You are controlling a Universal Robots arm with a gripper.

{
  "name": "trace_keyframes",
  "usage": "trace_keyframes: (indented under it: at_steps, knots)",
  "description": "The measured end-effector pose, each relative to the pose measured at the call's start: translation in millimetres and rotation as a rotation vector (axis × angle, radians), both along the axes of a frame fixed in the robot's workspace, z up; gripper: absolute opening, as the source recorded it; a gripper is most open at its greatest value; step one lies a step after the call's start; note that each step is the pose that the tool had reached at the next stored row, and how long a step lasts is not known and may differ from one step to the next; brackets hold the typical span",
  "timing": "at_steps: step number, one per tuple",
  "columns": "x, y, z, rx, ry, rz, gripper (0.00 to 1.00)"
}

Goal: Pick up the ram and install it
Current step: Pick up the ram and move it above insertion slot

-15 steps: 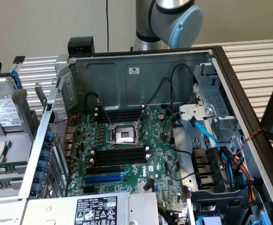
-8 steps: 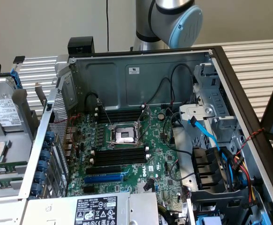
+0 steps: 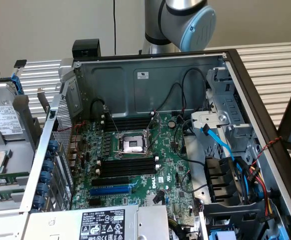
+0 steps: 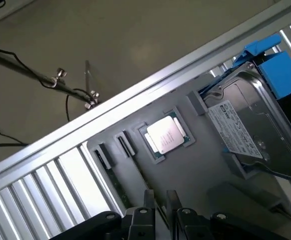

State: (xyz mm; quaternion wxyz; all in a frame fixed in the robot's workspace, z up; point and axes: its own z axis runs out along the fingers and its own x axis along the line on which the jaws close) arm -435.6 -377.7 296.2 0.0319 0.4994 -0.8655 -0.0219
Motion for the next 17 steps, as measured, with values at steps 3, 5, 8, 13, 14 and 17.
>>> trace_keyframes:
  at_steps: [3, 5, 8, 13, 14, 17]
  knots:
    - [0.0, 0.0, -1.9, -0.0001, 0.0024, 0.039, 0.24]
    - [0.0, 0.0, -3.1, -0.0001, 0.0034, 0.062, 0.24]
    - [0.0, 0.0, -4.5, -0.0004, 0.0041, 0.093, 0.24]
    - [0.0, -0.2, -6.2, -0.0023, 0.0043, 0.131, 0.24]
    - [0.0, -0.3, -6.6, -0.0027, 0.0042, 0.138, 0.24]
    - [0.0, -0.4, -7.6, -0.0034, 0.0041, 0.160, 0.24]
